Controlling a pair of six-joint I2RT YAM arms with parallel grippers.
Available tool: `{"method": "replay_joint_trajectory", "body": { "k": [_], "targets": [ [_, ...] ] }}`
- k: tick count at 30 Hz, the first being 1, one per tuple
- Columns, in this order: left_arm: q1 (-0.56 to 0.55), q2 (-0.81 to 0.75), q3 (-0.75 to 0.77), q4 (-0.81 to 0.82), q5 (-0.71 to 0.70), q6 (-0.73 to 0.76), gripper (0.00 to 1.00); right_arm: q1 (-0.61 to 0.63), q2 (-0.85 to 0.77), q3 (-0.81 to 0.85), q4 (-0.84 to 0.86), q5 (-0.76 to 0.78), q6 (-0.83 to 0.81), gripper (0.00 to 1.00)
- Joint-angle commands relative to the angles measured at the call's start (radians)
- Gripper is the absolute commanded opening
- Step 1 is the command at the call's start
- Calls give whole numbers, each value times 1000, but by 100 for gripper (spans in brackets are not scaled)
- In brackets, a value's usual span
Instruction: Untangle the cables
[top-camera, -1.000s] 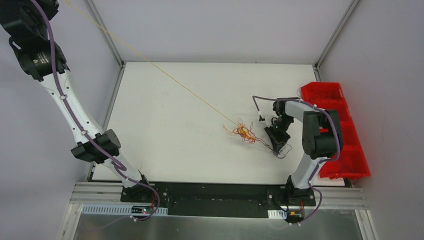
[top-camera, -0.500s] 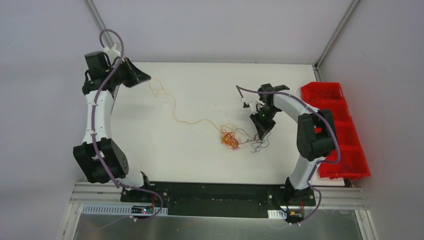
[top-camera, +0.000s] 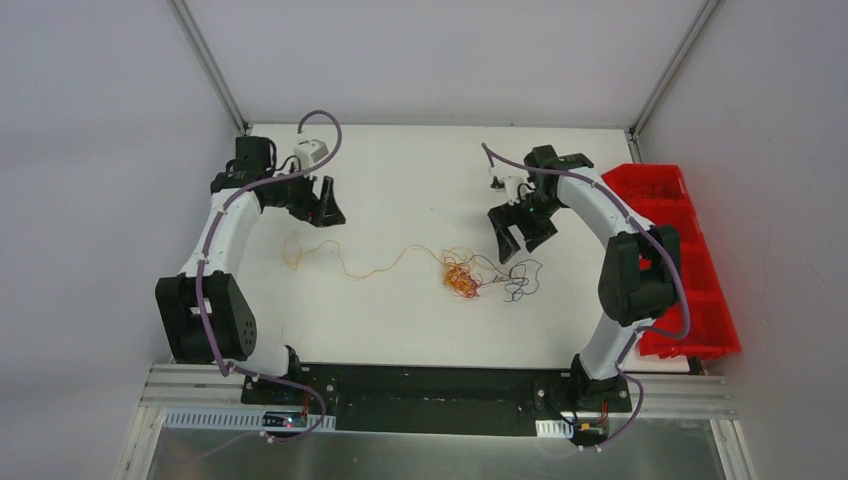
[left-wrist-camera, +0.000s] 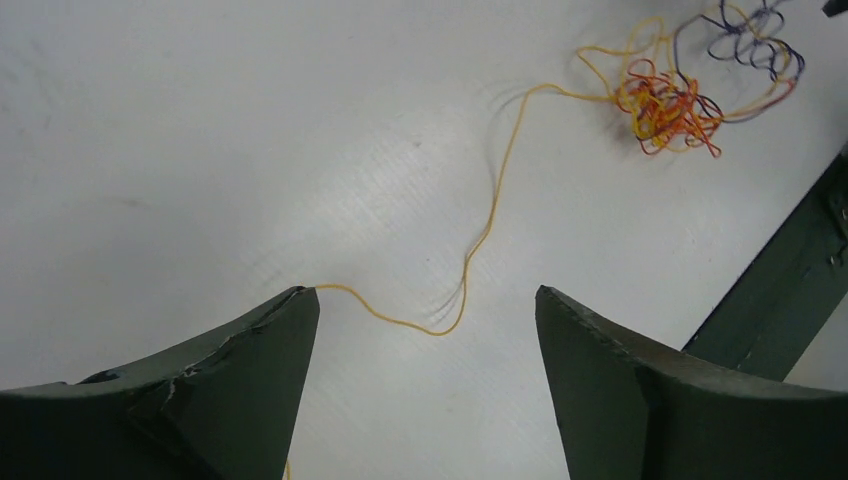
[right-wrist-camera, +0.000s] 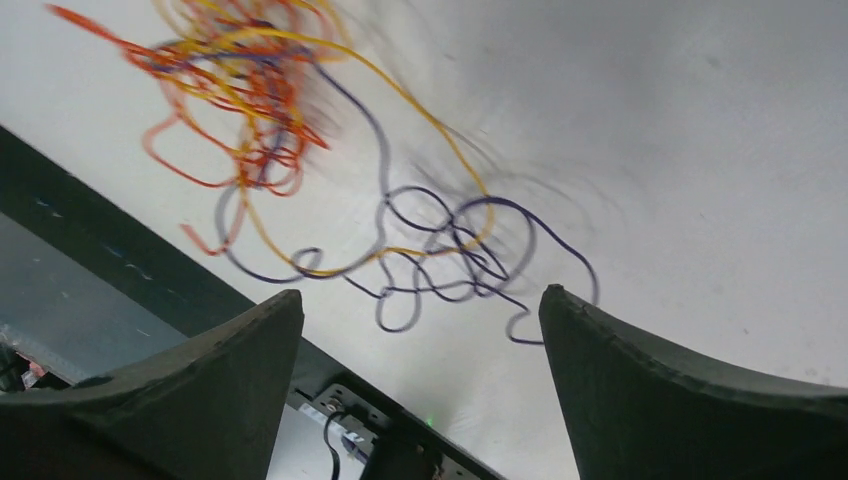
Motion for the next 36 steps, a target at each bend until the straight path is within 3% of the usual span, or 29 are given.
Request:
{"method": "replay_joint_trajectory", "body": {
  "k": [1, 4, 9, 13, 16, 20, 23, 30, 36],
  "targets": [
    [-62, 34, 43, -17, 146, 189, 85, 126, -47, 65, 25, -134, 85, 92],
    [-79, 74, 50, 49, 177, 120, 95, 193, 15, 92, 88, -147, 75, 92],
    [-76, 158, 64, 161, 137, -161, 95, 318, 105, 117, 226, -101, 69, 92],
    [-77, 244, 96, 166, 119, -293, 91, 387, 161, 91, 267, -61, 49, 83],
    [-93, 310, 114, 166, 126, -347, 88, 402, 159, -1, 322, -22, -6, 67],
    [-159, 399, 148, 165, 131, -355, 82, 405, 91, -121, 433, -3, -74, 25],
    [-233, 478, 181, 166, 146, -367, 79, 409, 28, -162, 490, -5, -112, 1],
    [-356, 611, 256, 166, 232, -390, 76, 415, -20, -172, 486, -5, -156, 0],
    [-444, 630, 195, 166, 242, -381, 74, 415, -54, -192, 493, 6, -157, 0]
  ]
}}
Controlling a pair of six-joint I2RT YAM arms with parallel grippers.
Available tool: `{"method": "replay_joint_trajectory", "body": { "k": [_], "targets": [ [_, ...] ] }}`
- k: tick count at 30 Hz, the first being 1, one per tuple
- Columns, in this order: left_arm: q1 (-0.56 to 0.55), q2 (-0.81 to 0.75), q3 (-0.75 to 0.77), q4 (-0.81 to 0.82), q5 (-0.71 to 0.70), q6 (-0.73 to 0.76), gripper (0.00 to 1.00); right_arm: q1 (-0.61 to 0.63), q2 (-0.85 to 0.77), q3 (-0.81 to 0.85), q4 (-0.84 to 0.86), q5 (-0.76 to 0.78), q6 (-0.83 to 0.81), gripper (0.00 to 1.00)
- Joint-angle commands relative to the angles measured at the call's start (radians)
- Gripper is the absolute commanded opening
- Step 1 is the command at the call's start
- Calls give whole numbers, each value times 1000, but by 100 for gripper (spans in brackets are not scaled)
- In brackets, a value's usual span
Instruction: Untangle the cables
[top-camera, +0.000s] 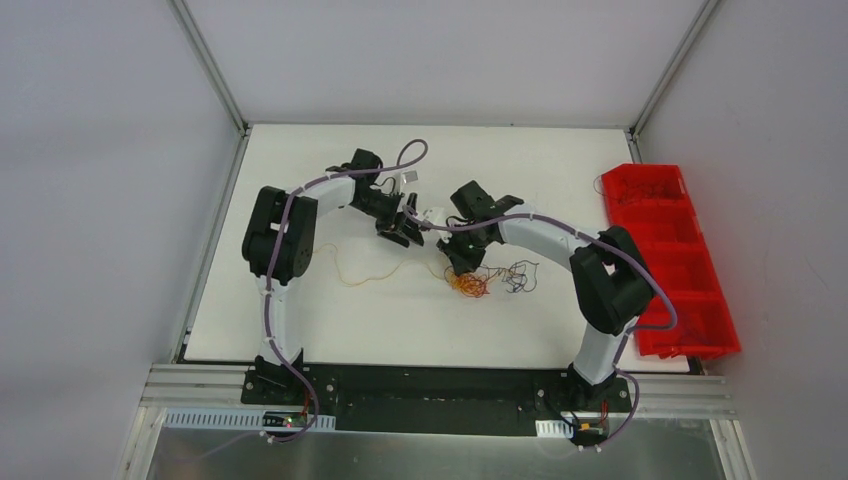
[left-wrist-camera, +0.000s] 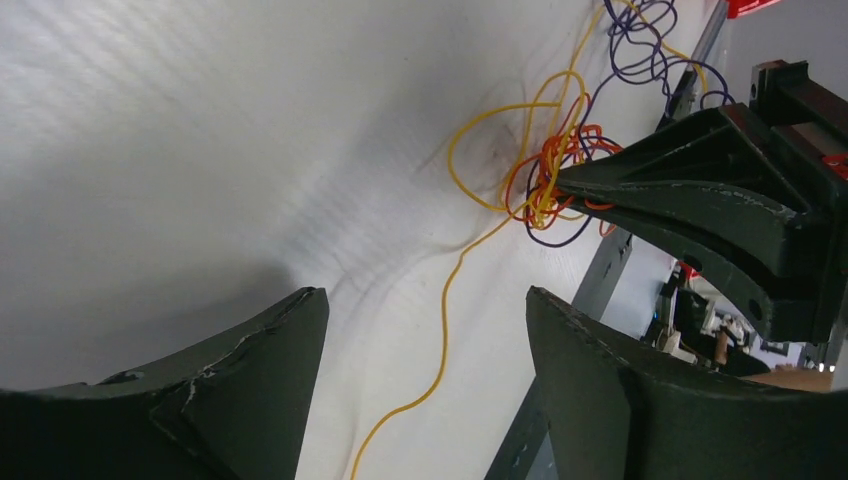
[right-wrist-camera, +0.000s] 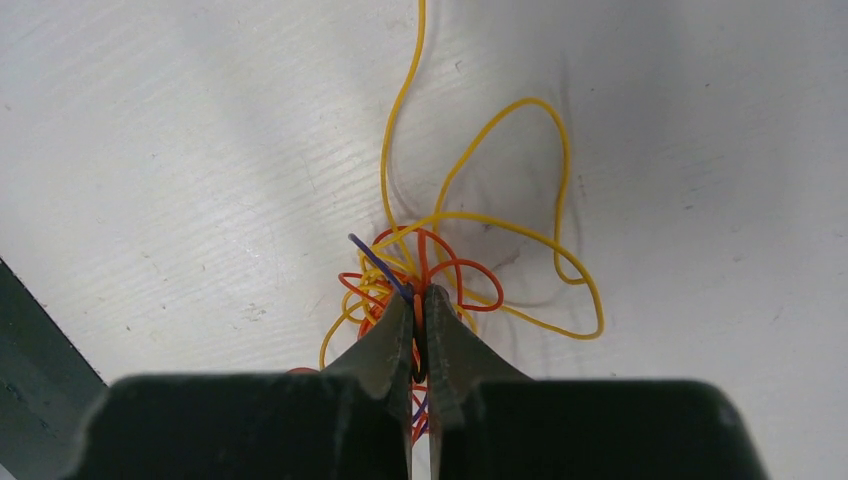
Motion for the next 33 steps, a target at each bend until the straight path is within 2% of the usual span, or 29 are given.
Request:
{"method": "replay_joint_trajectory", "body": {
  "k": [1, 6, 9, 10, 11, 14, 17, 19, 23, 27, 29, 33],
  "targets": [
    [-45, 4, -30, -1, 50, -3, 72, 5, -81, -18, 11, 13, -29, 0],
    [-54, -17, -72, 0, 44, -13, 57, -2, -127, -41, 19, 40, -36, 0],
    [-54, -47, -111, -1, 36, 6, 55, -9, -157, -65, 32, 46, -45, 0],
    [-54, -51, -120, -1, 33, 7, 49, -10, -162, -70, 32, 45, -48, 0],
    [-54, -50, -125, -1, 33, 7, 39, -11, -166, -72, 32, 45, -48, 0],
    [-52, -63, -124, -1, 36, -4, 0, -13, -175, -79, 25, 53, -46, 0],
    [-16, -141, -127, -1, 53, -37, 0, -32, -193, -88, -5, 73, -58, 0],
    [59, -222, -142, -1, 67, -59, 0, -64, -216, -113, -40, 87, -77, 0],
    [322, -354, -128, -7, 44, -74, 0, -181, -288, -191, -110, 95, -137, 0],
    [552, -364, -43, -24, 41, -84, 0, -258, -350, -259, -156, 103, -199, 0],
    [611, -353, -9, -37, 32, -78, 0, -275, -363, -274, -178, 102, -215, 0],
    [631, -351, 12, -47, 14, -63, 0, -284, -359, -250, -187, 84, -192, 0]
  ]
}}
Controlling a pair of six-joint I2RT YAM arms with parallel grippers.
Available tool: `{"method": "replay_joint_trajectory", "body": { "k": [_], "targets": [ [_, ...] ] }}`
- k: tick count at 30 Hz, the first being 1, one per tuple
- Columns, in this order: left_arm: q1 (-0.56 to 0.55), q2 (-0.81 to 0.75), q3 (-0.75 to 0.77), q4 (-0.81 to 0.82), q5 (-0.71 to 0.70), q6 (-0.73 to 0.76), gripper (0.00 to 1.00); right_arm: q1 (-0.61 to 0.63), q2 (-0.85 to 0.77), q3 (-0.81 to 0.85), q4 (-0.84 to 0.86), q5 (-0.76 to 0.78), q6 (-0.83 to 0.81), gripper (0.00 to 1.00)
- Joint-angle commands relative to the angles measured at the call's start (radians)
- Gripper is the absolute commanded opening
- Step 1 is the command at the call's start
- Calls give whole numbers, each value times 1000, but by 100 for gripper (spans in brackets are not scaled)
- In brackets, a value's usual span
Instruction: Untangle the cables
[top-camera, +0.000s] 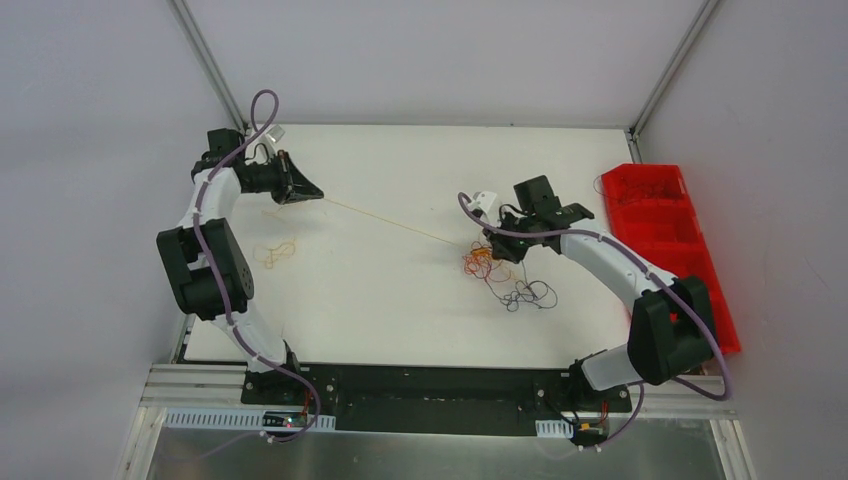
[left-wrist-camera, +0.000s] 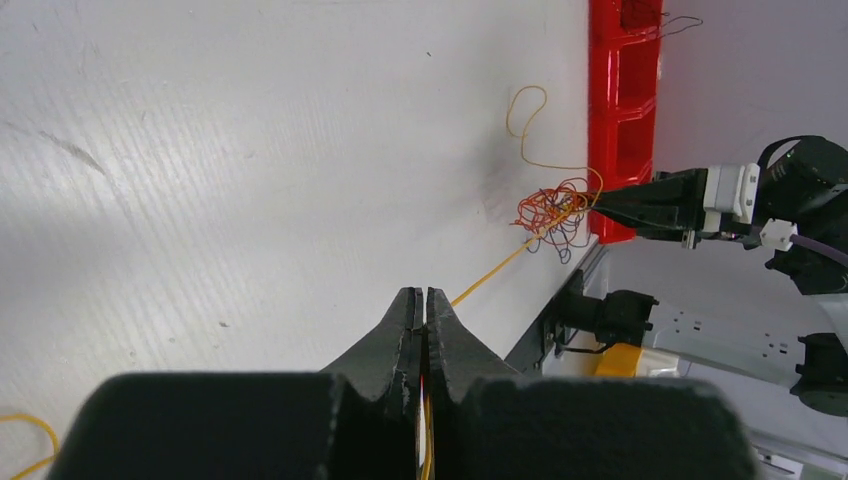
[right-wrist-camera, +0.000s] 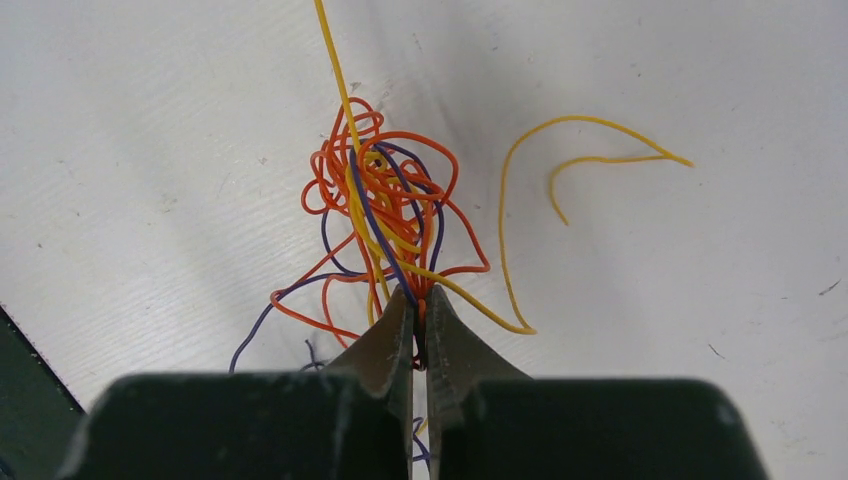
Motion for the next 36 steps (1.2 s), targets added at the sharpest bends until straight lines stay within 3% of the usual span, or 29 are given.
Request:
{"method": "replay_joint_trajectory", "body": {
  "k": [1, 8, 16, 18, 20, 22, 23, 24, 27, 30, 36],
  "targets": [
    [51, -15, 70, 40, -96, 27, 0, -46, 9, 1, -244, 99, -20, 0],
    [217, 68, 232, 39, -148, -30, 0, -93, 4, -7, -289, 110, -33, 0],
    [230, 72, 215, -17, -152, 53, 0, -131, -24, 47, -346, -10, 22, 3],
    [207, 50, 189, -45, -103, 149, 0, -135, -37, 72, -341, -76, 60, 0],
    [147, -1, 139, -66, -41, 218, 2, -129, -48, 99, -303, -141, 119, 0],
    [73, -33, 88, -66, 54, 192, 39, -107, -51, 126, -260, -176, 167, 0],
    [31, -41, 69, -66, 93, 161, 52, -89, -51, 142, -243, -187, 182, 0],
    [-27, -47, 56, -65, 112, 138, 58, -75, -52, 154, -224, -201, 198, 0],
    [-203, -75, 17, -17, 98, 120, 61, -34, -79, 164, -162, -243, 217, 0],
    [-341, -80, -44, 156, 25, -46, 61, 32, -130, 132, -95, -230, 191, 0],
    [-515, 63, -66, 378, -145, -307, 74, 134, -161, 91, -95, -136, 131, 0]
  ]
}}
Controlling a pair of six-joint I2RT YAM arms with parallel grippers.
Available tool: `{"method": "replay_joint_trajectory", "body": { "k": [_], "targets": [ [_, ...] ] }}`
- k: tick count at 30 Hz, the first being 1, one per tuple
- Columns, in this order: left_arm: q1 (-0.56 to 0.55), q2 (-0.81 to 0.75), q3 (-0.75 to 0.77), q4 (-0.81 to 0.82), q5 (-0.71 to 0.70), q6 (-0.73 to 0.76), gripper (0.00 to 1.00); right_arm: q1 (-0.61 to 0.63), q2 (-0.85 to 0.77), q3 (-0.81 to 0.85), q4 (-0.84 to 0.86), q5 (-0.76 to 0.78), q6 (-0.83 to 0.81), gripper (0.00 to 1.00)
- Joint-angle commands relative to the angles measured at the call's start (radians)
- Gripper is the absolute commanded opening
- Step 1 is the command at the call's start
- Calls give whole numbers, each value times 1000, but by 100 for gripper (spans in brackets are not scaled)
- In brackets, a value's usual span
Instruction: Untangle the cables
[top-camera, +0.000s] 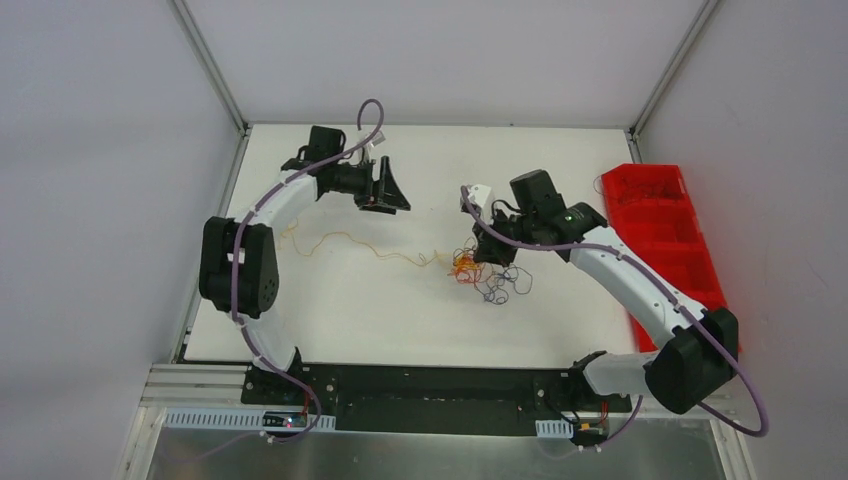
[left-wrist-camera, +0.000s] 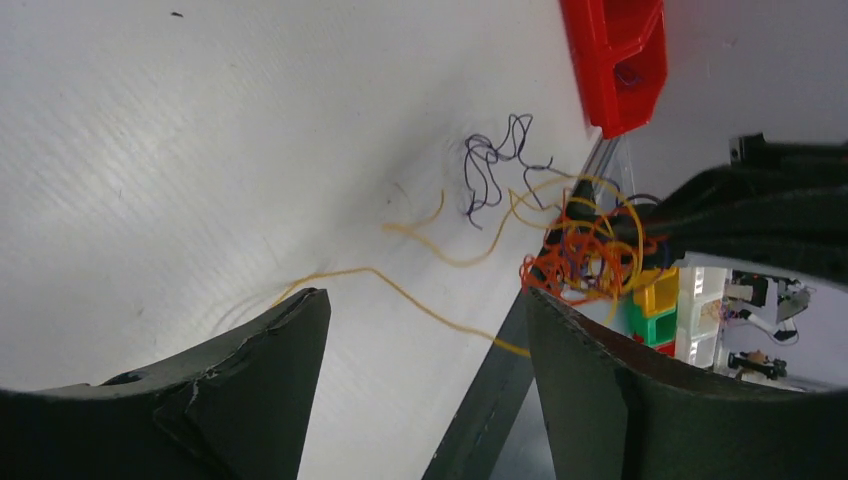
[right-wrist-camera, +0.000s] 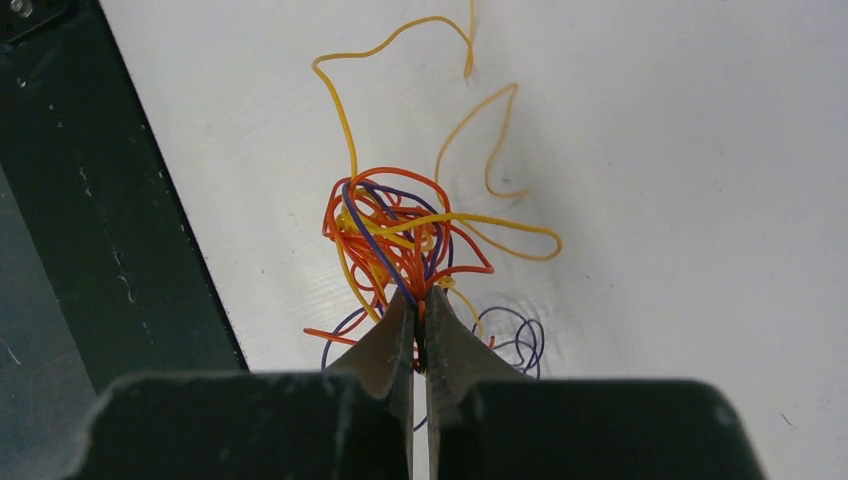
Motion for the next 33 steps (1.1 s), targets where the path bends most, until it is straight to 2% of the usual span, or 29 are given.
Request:
{"method": "replay_joint_trajectory", "body": {
  "k": [1, 3, 9, 15, 21, 23, 29, 30, 32, 33],
  "targets": [
    [-81, 110, -9, 224, -114, -254, 80, 51, -39, -33, 6, 44, -54, 0],
    [-132, 173, -3, 285, -105, -323, 84, 62, -45, -55, -29, 75, -82, 0],
    [-243, 272, -38, 412, -66, -470, 83, 68, -73, -188, -38, 201, -129, 0],
    [-304, 310, -100, 406, -93, -464, 82, 77, -69, -278, 18, 209, -160, 0],
    [-368, 369, -77, 365, -109, -466, 82, 77, -55, -297, 38, 209, -164, 0],
    [-377, 374, -74, 360, -110, -467, 79, 78, -54, -300, 42, 216, -162, 0],
    [-394, 356, -53, 290, -96, -409, 53, 76, -58, -313, 27, 268, -160, 4],
    [-395, 352, -49, 282, -91, -401, 41, 77, -63, -315, 25, 274, -160, 4],
    [-387, 335, -9, 211, -94, -343, 3, 75, -76, -319, 13, 286, -157, 5],
    [-375, 315, 19, 160, -105, -304, 0, 72, -85, -319, 7, 292, -157, 5]
  ]
}}
